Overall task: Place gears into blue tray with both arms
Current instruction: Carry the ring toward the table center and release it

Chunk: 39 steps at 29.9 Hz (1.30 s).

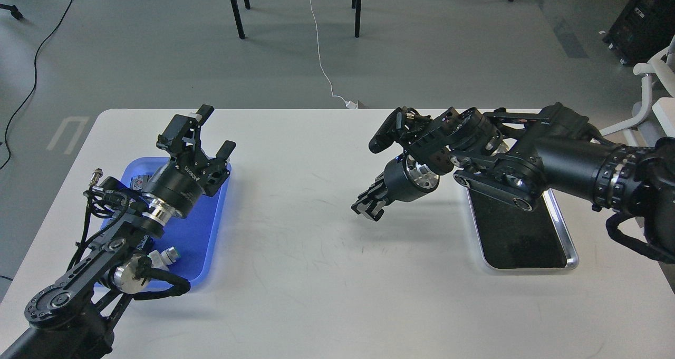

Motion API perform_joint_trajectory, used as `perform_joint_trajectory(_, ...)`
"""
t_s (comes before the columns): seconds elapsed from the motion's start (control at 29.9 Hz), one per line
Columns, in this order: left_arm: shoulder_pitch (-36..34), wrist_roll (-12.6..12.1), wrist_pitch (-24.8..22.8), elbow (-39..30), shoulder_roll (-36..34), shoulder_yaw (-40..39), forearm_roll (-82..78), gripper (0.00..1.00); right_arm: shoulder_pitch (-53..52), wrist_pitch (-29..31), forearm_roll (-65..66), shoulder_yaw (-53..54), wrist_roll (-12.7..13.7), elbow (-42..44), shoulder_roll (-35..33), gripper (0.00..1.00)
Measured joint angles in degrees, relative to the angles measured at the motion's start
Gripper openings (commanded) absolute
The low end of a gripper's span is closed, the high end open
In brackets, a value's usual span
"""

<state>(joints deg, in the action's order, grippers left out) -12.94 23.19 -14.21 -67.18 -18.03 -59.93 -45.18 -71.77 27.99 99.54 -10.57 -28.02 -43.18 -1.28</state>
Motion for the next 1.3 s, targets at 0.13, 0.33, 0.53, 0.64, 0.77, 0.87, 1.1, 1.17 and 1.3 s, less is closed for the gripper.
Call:
perform_joint_trajectory(0.13, 0.02, 0.0, 0.0, 0.0, -0.16, -0.02, 0.0, 0.98, 0.66, 0.0, -0.04, -1.62, 0.01, 1.34, 1.17, 0.14)
perform_joint_trajectory(0.33, 0.05, 0.0, -0.02, -0.05, -0.5, -0.02, 0.16, 0.98, 1.16, 0.0, -0.05, -3.57, 0.01, 1.31, 1.28, 0.15)
perform_joint_trajectory(0.53, 0.07, 0.01, -0.02, -0.05, -0.51, -0.02, 0.18, 0.98, 2.08, -0.01, -0.53, -3.66, 0.02, 0.99, 1.27, 0.17)
perform_joint_trajectory(0.64, 0.11, 0.01, -0.02, -0.05, -0.53, -0.02, 0.18, 0.98, 2.26, -0.02, -0.72, -3.65, 0.03, 0.91, 1.27, 0.19)
perform_joint_trajectory(0.77, 0.11, 0.02, -0.03, -0.05, -0.59, -0.02, 0.18, 0.98, 2.34, -0.02, -0.89, -3.6, 0.04, 0.81, 1.27, 0.25)
perform_joint_trajectory(0.87, 0.11, 0.02, -0.03, -0.05, -0.59, -0.02, 0.18, 0.98, 2.35, -0.01, -1.01, -3.59, 0.04, 0.74, 1.27, 0.33)
perform_joint_trajectory(1.1, 0.11, 0.02, -0.03, -0.04, -0.56, 0.07, 0.18, 0.98, 2.37, 0.04, -2.89, -3.6, -0.02, 0.62, 1.32, 0.83)
perform_joint_trajectory(1.17, 0.11, 0.02, -0.03, -0.02, -0.56, 0.07, 0.18, 0.98, 2.15, 0.04, -2.96, -3.6, -0.01, 0.67, 1.31, 0.98)
perform_joint_trajectory(1.3, 0.11, 0.02, -0.03, -0.02, -0.58, 0.08, 0.18, 0.98, 1.0, 0.04, -3.7, -3.25, -0.01, 0.68, 1.28, 0.98)
